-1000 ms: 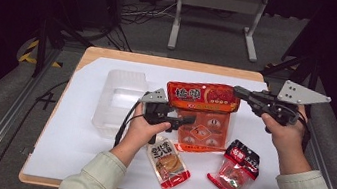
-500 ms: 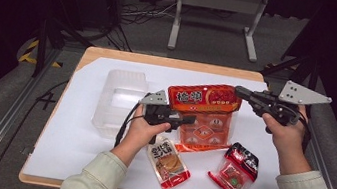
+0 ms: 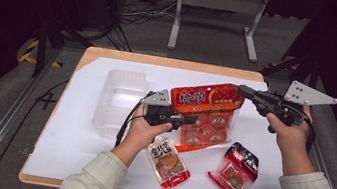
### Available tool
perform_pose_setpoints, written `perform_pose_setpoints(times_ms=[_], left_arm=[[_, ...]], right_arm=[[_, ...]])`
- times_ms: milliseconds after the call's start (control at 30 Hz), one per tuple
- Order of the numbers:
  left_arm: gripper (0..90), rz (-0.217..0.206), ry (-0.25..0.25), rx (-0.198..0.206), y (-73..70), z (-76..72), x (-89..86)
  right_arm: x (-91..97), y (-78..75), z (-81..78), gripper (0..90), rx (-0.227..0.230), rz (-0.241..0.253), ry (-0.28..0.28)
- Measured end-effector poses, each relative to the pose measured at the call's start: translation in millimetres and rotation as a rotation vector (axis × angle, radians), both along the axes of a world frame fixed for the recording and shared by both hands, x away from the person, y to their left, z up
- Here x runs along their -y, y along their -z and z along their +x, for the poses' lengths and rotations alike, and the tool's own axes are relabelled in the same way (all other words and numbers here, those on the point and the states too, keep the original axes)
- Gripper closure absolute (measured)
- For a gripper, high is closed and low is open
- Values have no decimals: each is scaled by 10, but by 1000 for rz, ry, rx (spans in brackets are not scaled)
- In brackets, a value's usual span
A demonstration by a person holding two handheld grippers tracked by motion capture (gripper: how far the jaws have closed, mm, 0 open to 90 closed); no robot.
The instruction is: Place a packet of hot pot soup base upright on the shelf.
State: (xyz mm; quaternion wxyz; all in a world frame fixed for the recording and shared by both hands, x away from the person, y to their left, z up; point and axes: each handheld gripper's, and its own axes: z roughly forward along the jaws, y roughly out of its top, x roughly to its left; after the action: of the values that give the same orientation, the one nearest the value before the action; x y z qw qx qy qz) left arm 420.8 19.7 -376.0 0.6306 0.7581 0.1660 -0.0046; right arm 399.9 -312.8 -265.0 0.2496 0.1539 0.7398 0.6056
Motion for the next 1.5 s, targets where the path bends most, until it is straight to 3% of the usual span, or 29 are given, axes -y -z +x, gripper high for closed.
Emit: perform_pose_setpoints(times_ms=[433,633,800,900,967,1233,1300,1367,1500], left_arm=[[717,61,0,53,-238,-64,-9],[717,70,0,52,-368,-77,-37],[718,86,-6,77,-497,-86,-30],[718,74,-12,79,-554,-73,-69],[717,78,-17,81,-594,-48,-92],[717,87,-35,93,-714,-33,-175],[717,92,-44,109,-751,-30,-205],[717,94,-55,114,-795,-23,-242],[717,96,-66,124,-843,-4,-307]], right_arm=[[60,-22,-5,900,15,37,15],[76,-46,-22,840,32,72,14],[111,-47,-24,639,40,124,31],[141,-14,-32,490,64,152,86],[153,18,-35,442,80,159,118],[230,176,-116,404,9,132,215],[238,233,-142,404,-8,127,272],[244,291,-154,404,-23,131,289],[252,404,-173,404,-46,94,328]])
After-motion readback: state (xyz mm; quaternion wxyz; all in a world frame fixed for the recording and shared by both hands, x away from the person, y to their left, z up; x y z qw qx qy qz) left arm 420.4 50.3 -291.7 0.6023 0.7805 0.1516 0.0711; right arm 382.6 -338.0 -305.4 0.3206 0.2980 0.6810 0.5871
